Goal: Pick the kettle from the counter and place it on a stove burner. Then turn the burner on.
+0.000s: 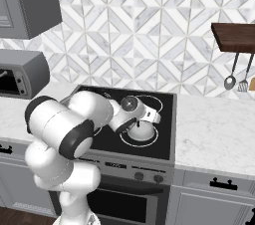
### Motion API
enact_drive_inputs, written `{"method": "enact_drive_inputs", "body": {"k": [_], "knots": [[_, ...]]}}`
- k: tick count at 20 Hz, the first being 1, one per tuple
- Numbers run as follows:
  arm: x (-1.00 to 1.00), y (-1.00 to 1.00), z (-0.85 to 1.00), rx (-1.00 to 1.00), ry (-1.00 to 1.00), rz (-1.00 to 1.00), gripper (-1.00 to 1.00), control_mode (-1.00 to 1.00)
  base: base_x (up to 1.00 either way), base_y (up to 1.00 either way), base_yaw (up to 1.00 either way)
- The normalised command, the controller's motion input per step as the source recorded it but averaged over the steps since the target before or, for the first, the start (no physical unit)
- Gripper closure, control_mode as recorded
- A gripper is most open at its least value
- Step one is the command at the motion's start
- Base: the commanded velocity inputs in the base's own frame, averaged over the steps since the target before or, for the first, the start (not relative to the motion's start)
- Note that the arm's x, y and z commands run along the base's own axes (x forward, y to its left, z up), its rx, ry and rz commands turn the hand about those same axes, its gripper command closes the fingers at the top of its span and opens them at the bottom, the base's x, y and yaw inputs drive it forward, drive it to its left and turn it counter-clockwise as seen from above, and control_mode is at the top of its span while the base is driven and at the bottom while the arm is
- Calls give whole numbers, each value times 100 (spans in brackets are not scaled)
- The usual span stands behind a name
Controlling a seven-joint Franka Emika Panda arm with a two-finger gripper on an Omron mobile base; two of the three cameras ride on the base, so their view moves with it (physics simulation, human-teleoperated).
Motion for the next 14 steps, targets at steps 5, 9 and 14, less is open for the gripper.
{"method": "enact_drive_inputs", "body": {"k": [5, 9, 14], "knots": [[0, 0, 87, 0, 19, -2, -100, -100, 0, 0, 0], [8, 9, 100, 0, 15, -2, -100, -100, 0, 0, 0], [12, 16, 100, 0, 18, -5, -100, -100, 0, 0, 0]]}}
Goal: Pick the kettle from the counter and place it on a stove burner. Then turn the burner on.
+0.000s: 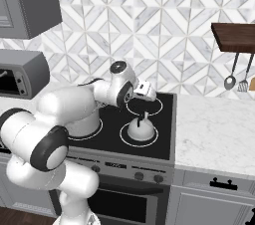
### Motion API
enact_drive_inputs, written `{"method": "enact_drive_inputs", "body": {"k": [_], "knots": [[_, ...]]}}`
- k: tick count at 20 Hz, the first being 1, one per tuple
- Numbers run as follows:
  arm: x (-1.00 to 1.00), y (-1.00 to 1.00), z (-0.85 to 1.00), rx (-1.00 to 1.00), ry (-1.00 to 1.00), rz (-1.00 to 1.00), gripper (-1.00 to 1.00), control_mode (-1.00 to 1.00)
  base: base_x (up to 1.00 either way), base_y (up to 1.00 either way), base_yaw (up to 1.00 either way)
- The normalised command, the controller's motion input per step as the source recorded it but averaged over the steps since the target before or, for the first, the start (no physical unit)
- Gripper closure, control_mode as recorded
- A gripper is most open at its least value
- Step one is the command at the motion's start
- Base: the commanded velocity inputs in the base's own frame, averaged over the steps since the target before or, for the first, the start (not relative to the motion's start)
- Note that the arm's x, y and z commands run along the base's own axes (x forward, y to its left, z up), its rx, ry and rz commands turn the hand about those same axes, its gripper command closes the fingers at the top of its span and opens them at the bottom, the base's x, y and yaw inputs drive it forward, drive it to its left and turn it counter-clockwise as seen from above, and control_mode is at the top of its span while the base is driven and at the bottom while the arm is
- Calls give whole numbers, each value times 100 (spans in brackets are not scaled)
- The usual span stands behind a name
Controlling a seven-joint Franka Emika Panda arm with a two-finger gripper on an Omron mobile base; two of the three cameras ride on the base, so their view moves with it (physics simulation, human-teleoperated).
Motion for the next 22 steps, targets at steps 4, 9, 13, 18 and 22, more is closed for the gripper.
{"method": "enact_drive_inputs", "body": {"k": [4, 9, 13, 18, 22], "knots": [[-49, 2, 100, 5, 30, -2, -100, -100, 0, 0, 0], [-100, -7, 57, 8, 31, 0, -100, -100, 0, 0, 0], [-100, -6, -26, 0, 2, 5, -100, -100, 0, 0, 0], [-93, 1, -6, -2, -29, 2, -100, -100, 0, 0, 0], [-14, 10, 0, -3, -16, 0, -100, -100, 0, 0, 0]]}}
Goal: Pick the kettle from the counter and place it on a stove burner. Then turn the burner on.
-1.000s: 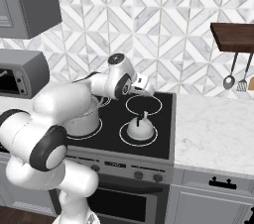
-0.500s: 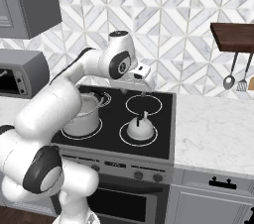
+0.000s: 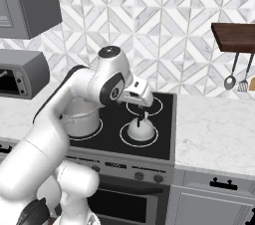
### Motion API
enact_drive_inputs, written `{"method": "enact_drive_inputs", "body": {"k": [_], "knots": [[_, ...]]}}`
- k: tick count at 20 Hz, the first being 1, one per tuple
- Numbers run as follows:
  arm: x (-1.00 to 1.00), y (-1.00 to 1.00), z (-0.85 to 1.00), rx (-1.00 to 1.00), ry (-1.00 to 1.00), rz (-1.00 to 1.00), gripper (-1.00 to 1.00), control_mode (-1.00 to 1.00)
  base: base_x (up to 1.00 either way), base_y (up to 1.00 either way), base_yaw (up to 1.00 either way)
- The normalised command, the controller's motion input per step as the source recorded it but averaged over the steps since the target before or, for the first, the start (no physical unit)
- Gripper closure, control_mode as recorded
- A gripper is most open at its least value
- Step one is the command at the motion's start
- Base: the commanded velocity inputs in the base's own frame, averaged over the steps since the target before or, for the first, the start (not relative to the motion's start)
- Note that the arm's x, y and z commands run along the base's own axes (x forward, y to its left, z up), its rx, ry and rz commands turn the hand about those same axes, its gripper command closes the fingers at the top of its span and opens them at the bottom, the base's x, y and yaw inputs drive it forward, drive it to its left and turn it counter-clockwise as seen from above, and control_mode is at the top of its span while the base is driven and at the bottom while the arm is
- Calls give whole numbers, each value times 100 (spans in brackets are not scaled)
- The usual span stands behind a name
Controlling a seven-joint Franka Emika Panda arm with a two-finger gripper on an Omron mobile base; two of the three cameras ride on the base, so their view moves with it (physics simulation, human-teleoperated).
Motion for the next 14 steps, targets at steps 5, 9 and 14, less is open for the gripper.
{"method": "enact_drive_inputs", "body": {"k": [5, 9, 14], "knots": [[0, 0, 0, 0, 0, 0, -100, -100, 0, 0, 0], [0, 0, 0, 0, 0, 0, -100, -100, 0, 0, 0], [-1, 0, 0, 0, 0, 0, -100, -100, 0, 0, 0]]}}
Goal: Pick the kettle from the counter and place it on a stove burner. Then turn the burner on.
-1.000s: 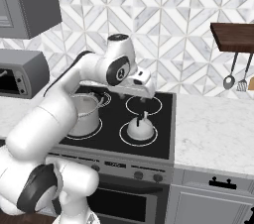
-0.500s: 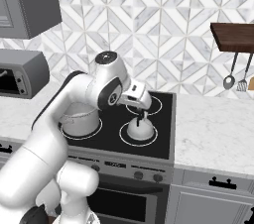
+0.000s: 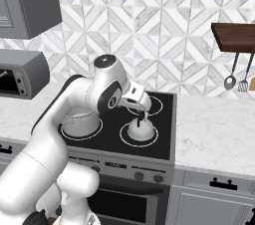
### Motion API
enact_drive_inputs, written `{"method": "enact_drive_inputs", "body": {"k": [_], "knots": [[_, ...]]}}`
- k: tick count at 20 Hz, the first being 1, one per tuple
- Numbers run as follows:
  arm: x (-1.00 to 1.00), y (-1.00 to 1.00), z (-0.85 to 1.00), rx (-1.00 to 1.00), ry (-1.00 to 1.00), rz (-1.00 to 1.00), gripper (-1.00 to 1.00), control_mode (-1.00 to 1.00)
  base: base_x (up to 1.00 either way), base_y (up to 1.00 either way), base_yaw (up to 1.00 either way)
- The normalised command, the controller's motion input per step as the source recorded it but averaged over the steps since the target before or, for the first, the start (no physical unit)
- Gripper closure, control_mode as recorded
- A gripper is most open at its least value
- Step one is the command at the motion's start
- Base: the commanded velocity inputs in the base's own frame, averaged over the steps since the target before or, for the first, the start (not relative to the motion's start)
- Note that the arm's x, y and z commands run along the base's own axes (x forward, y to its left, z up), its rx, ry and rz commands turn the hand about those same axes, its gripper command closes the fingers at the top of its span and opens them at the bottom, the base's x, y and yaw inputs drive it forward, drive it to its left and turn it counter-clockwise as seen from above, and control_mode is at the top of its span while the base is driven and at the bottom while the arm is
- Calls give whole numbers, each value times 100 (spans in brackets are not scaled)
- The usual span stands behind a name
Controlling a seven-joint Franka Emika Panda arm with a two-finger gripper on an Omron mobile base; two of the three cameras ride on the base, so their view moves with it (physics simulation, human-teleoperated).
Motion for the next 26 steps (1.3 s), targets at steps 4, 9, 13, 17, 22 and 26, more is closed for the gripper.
{"method": "enact_drive_inputs", "body": {"k": [4, 9, 13, 17, 22, 26], "knots": [[0, 0, 0, 0, 0, 0, -100, -100, 0, 0, 0], [0, 0, 0, 0, 0, 0, -100, -100, 0, 0, 0], [0, 0, 0, 0, 0, 0, -100, -100, 0, 0, 0], [0, -1, 0, 0, -1, 0, -100, -100, 0, 0, 0], [0, -6, 0, 0, 0, 0, -100, 100, 0, -8, 0], [0, 0, 0, 0, 0, 0, -100, 100, 0, -59, 0]]}}
